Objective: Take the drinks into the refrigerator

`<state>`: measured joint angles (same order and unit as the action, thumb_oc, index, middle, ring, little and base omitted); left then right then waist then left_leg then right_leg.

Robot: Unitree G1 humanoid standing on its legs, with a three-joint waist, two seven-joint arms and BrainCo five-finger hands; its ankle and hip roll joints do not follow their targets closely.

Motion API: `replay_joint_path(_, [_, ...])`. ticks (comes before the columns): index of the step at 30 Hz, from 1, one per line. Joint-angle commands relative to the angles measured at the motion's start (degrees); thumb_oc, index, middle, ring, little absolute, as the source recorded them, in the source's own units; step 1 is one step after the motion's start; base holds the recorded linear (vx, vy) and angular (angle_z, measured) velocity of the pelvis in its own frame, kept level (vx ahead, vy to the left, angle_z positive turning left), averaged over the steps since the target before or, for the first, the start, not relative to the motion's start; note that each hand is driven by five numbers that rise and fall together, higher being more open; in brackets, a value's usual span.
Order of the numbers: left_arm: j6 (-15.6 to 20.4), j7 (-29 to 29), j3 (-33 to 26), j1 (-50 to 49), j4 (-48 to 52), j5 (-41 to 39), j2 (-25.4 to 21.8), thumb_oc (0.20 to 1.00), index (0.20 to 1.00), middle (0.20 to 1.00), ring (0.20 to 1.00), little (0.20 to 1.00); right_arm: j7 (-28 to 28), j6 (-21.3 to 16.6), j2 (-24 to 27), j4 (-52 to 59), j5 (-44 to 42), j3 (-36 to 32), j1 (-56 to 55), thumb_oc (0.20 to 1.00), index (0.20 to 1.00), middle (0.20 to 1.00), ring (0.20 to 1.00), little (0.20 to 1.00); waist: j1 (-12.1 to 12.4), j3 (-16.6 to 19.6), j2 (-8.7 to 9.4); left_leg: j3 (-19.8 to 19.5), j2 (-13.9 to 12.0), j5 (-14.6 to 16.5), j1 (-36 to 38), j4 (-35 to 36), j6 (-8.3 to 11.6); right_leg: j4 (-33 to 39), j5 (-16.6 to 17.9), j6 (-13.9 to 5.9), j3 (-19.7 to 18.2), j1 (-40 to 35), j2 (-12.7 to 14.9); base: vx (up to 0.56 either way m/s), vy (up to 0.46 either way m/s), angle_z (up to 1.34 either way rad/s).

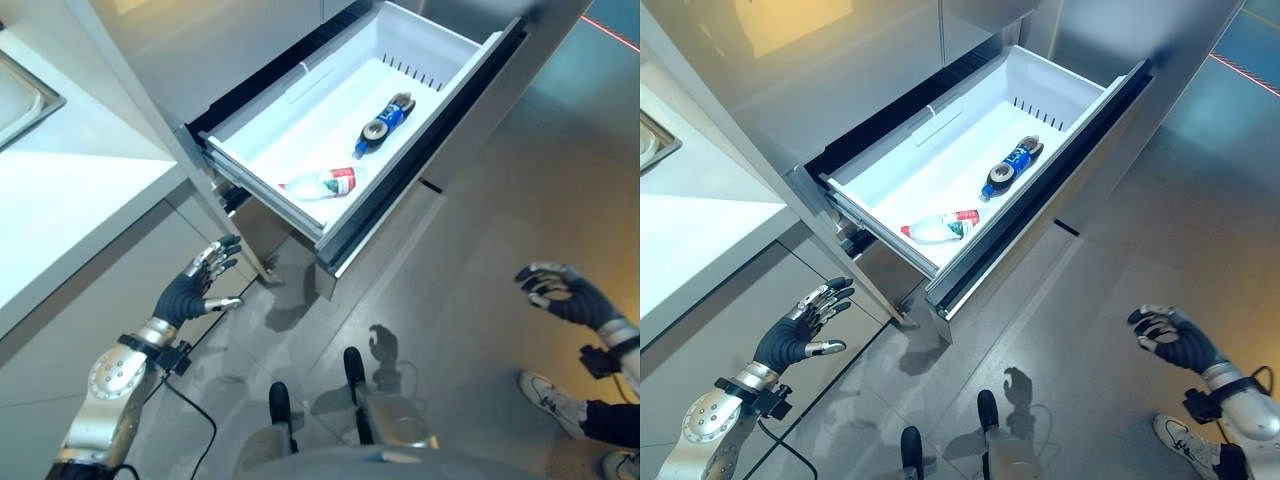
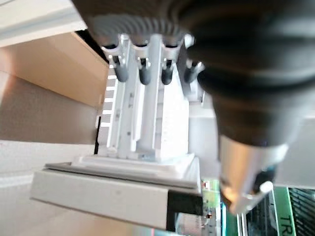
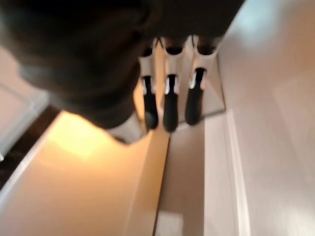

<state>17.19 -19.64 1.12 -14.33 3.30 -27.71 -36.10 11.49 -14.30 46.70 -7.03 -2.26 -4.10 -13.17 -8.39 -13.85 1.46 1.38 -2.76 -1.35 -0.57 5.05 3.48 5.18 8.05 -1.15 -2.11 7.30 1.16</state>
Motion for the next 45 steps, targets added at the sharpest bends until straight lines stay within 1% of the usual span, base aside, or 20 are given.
replay_joint_path(1, [3.97, 1.19, -0.88, 1.84, 0.81, 0.82, -2.15, 1.000, 1.000, 1.000, 1.000, 1.000, -1.63, -1.23, -0.52, -4.00, 1.73, 3.06, 8.62, 0.200, 0.200, 0.200, 0.200, 0.200, 1.96, 1.16, 1.69, -0.79, 3.51, 7.27, -0.99, -5.65, -3.99, -7.43, -9.67, -4.55, 1.34, -0.01, 2.47, -0.02, -0.038, 0.03])
replay_joint_path(2, [4.21, 1.77, 0.13, 3.07, 0.92, 0.61, -1.84, 1.000, 1.000, 1.000, 1.000, 1.000, -1.89, -0.75, -1.03, -7.47, 2.12, 7.80, 13.07, 0.200, 0.200, 0.200, 0.200, 0.200, 3.05, 0.78, 1.42, -1.28, 3.55, 7.21, -1.22, -6.05, -3.94, -7.57, -9.85, -4.32, 1.71, -0.10, 2.60, -0.01, -0.042, 0.04])
replay_joint_path(8, [4.30, 2.20, 2.43, 4.63, 1.78, -1.55, -1.12, 1.000, 1.000, 1.000, 1.000, 1.000, -3.11, -0.51, -0.05, -12.64, 5.08, 21.42, 29.10, 0.200, 0.200, 0.200, 0.200, 0.200, 5.94, -0.01, 0.70, -2.97, 3.81, 6.78, -1.66, -6.68, -3.80, -7.80, -10.41, -3.83, 3.04, -0.87, 3.00, -0.01, -0.051, 0.13])
replay_joint_path(9, [4.46, 2.52, 3.23, 4.97, 2.13, -2.42, -0.81, 1.000, 1.000, 1.000, 1.000, 1.000, -3.83, -0.36, -0.57, -14.15, 5.62, 25.14, 34.01, 0.200, 0.200, 0.200, 0.200, 0.200, 7.22, -0.02, 0.48, -3.73, 3.90, 6.49, -1.80, -6.55, -3.78, -7.82, -10.52, -3.67, 3.49, -1.07, 3.10, -0.01, -0.047, 0.18])
replay_joint_path(10, [4.45, 2.53, 3.03, 4.92, 2.14, -2.42, -0.73, 1.000, 1.000, 1.000, 1.000, 1.000, -3.93, -0.47, -0.65, -14.47, 5.61, 25.52, 34.46, 0.200, 0.200, 0.200, 0.200, 0.200, 6.95, -0.10, 0.47, -3.82, 3.91, 6.47, -1.78, -6.54, -3.77, -7.82, -10.54, -3.67, 3.58, -1.11, 3.11, -0.02, -0.053, 0.27])
replay_joint_path(12, [4.68, 2.51, 3.54, 5.26, 3.37, -3.71, -0.72, 1.000, 1.000, 1.000, 1.000, 1.000, -4.79, -0.48, -1.94, -15.70, 6.07, 28.85, 39.58, 0.200, 0.200, 0.200, 0.200, 0.200, 8.06, -0.40, 0.24, -4.60, 3.96, 5.98, -1.91, -6.32, -3.64, -8.13, -10.85, -3.51, 4.39, -1.24, 3.19, -0.03, -0.039, 0.35])
replay_joint_path(16, [4.85, 2.46, 3.77, 5.25, 5.83, -5.42, -1.00, 1.000, 1.000, 1.000, 1.000, 1.000, -5.19, -0.38, -3.25, -15.59, 6.89, 33.18, 46.54, 0.200, 0.200, 0.200, 0.200, 0.200, 9.56, -0.94, -0.15, -6.35, 4.23, 5.22, -2.30, -6.13, -3.55, -9.02, -11.35, -3.20, 5.87, -1.13, 3.39, -0.03, -0.035, 0.26])
replay_joint_path(18, [5.19, 2.59, 3.55, 4.86, 7.12, -5.78, -1.30, 1.000, 1.000, 1.000, 1.000, 1.000, -5.67, -0.33, -3.54, -15.93, 7.27, 34.73, 49.52, 0.200, 0.200, 0.200, 0.200, 0.200, 10.48, -1.05, -0.24, -7.20, 4.31, 4.90, -2.48, -5.91, -3.50, -9.41, -11.64, -3.11, 6.54, -1.05, 3.45, -0.01, -0.030, 0.26])
replay_joint_path(19, [5.16, 2.61, 3.43, 4.80, 7.18, -5.77, -1.26, 1.000, 1.000, 1.000, 1.000, 1.000, -5.72, -0.39, -3.62, -16.09, 7.26, 34.90, 49.72, 0.200, 0.200, 0.200, 0.200, 0.200, 10.30, -1.08, -0.24, -7.28, 4.33, 4.88, -2.49, -5.90, -3.50, -9.45, -11.68, -3.11, 6.62, -1.05, 3.48, -0.04, -0.044, 0.18])
replay_joint_path(20, [5.51, 2.67, 3.40, 4.67, 8.11, -6.12, -1.97, 1.000, 1.000, 1.000, 1.000, 1.000, -6.13, -0.51, -3.60, -16.66, 7.21, 36.52, 53.00, 0.200, 0.200, 0.200, 0.200, 0.200, 11.60, -1.39, -0.41, -8.36, 4.49, 4.39, -2.96, -5.72, -3.32, -10.16, -12.03, -2.98, 7.71, -0.75, 3.59, -0.06, -0.049, 0.19])
replay_joint_path(22, [5.47, 2.70, 3.05, 4.76, 8.95, -6.69, -2.69, 1.000, 1.000, 1.000, 1.000, 1.000, -6.58, -0.62, -3.35, -17.63, 6.98, 38.12, 56.20, 0.200, 0.200, 0.200, 0.200, 0.200, 12.44, -1.82, -0.66, -10.12, 4.78, 3.82, -3.74, -5.71, -3.08, -10.92, -12.39, -2.77, 9.08, -0.30, 3.86, -0.07, -0.066, 0.22])
replay_joint_path(25, [5.72, 2.22, 2.19, 4.59, 10.04, -8.44, -3.56, 1.000, 1.000, 1.000, 1.000, 1.000, -6.53, -0.82, -1.48, -16.01, 6.10, 40.04, 61.54, 0.200, 0.200, 0.200, 0.200, 0.200, 14.85, -2.27, -1.35, -13.57, 5.49, 2.59, -5.32, -5.67, -2.77, -11.37, -13.12, -2.51, 12.29, -0.18, 4.53, -0.05, -0.082, 0.49])
replay_joint_path(26, [5.69, 2.20, 2.10, 4.59, 10.08, -8.47, -3.48, 1.000, 1.000, 1.000, 1.000, 1.000, -6.53, -0.83, -1.47, -16.08, 6.05, 40.18, 61.73, 0.200, 0.200, 0.200, 0.200, 0.200, 14.57, -2.30, -1.42, -13.77, 5.52, 2.57, -5.39, -5.69, -2.76, -11.40, -13.16, -2.51, 12.50, -0.19, 4.57, -0.01, -0.040, 0.52])
replay_joint_path(27, [5.95, 2.24, 1.97, 4.53, 10.34, -8.59, -3.86, 1.000, 1.000, 1.000, 1.000, 1.000, -6.69, -1.01, -0.77, -15.88, 6.61, 41.24, 64.15, 0.200, 0.200, 0.200, 0.200, 0.200, 15.58, -2.38, -1.54, -14.37, 5.73, 2.32, -5.66, -5.80, -2.73, -11.50, -13.20, -2.47, 13.27, -0.20, 4.76, -0.01, -0.027, 0.60])
replay_joint_path(30, [6.42, 2.35, 0.81, 4.51, 11.13, -10.00, -4.22, 1.000, 1.000, 1.000, 1.000, 1.000, -8.55, -1.23, -0.76, -15.92, 6.30, 42.11, 70.57, 0.200, 0.200, 0.200, 0.200, 0.200, 17.22, -2.81, -1.95, -16.01, 6.05, 1.87, -6.04, -5.64, -2.71, -11.80, -13.67, -2.42, 14.77, -0.33, 5.01, -0.02, -0.033, 0.40])
replay_joint_path(34, [7.31, 2.50, -0.41, 4.93, 11.96, -11.69, -4.03, 1.000, 1.000, 1.000, 1.000, 1.000, -10.53, -1.74, -1.11, -15.72, 5.89, 44.03, 79.27, 0.200, 0.200, 0.200, 0.200, 0.200, 18.73, -2.23, -1.92, -17.09, 6.39, 1.15, -6.66, -5.22, -2.86, -10.90, -13.11, -2.51, 15.86, -0.51, 5.36, 0.00, 0.001, 0.25])
replay_joint_path(36, [7.72, 2.39, -0.92, 5.11, 11.88, -13.27, -3.54, 1.000, 1.000, 1.000, 1.000, 1.000, -11.12, -2.70, -1.07, -14.35, 4.64, 45.30, 83.18, 0.200, 0.200, 0.200, 0.200, 0.200, 19.52, -2.06, -1.92, -17.04, 6.53, 1.15, -6.52, -4.99, -3.05, -10.19, -12.55, -2.68, 15.91, -0.74, 5.55, 0.01, 0.026, 0.16])
replay_joint_path(39, [7.77, 2.18, -1.52, 5.02, 11.17, -14.16, -2.71, 1.000, 1.000, 1.000, 1.000, 1.000, -10.88, -2.86, -1.57, -12.62, 3.51, 45.24, 83.91, 0.200, 0.200, 0.200, 0.200, 0.200, 20.11, -1.93, -1.79, -16.51, 6.75, 1.17, -6.58, -4.72, -3.34, -9.59, -11.81, -2.91, 15.38, -0.51, 5.82, -0.01, 0.047, 0.07])
replay_joint_path(42, [7.64, 2.11, -1.31, 5.67, 10.78, -13.91, -2.50, 1.000, 1.000, 1.000, 1.000, 1.000, -10.31, -2.86, -1.49, -10.88, 2.99, 44.73, 82.92, 0.200, 0.200, 0.200, 0.200, 0.200, 20.13, -1.79, -1.76, -16.28, 6.92, 1.21, -6.70, -4.77, -3.48, -9.16, -11.42, -3.09, 15.20, -0.51, 5.97, -0.02, 0.054, 0.16])
replay_joint_path(45, [7.48, 2.52, -2.10, 5.89, 10.83, -12.98, -1.32, 1.000, 1.000, 1.000, 1.000, 1.000, -8.22, -2.53, -1.25, -8.47, 2.21, 43.41, 77.53, 0.200, 0.200, 0.200, 0.200, 0.200, 19.46, -1.66, -1.51, -15.57, 7.05, 1.54, -6.51, -5.00, -3.84, -8.84, -11.03, -3.20, 14.71, -0.81, 6.21, -0.01, 0.053, 0.03])
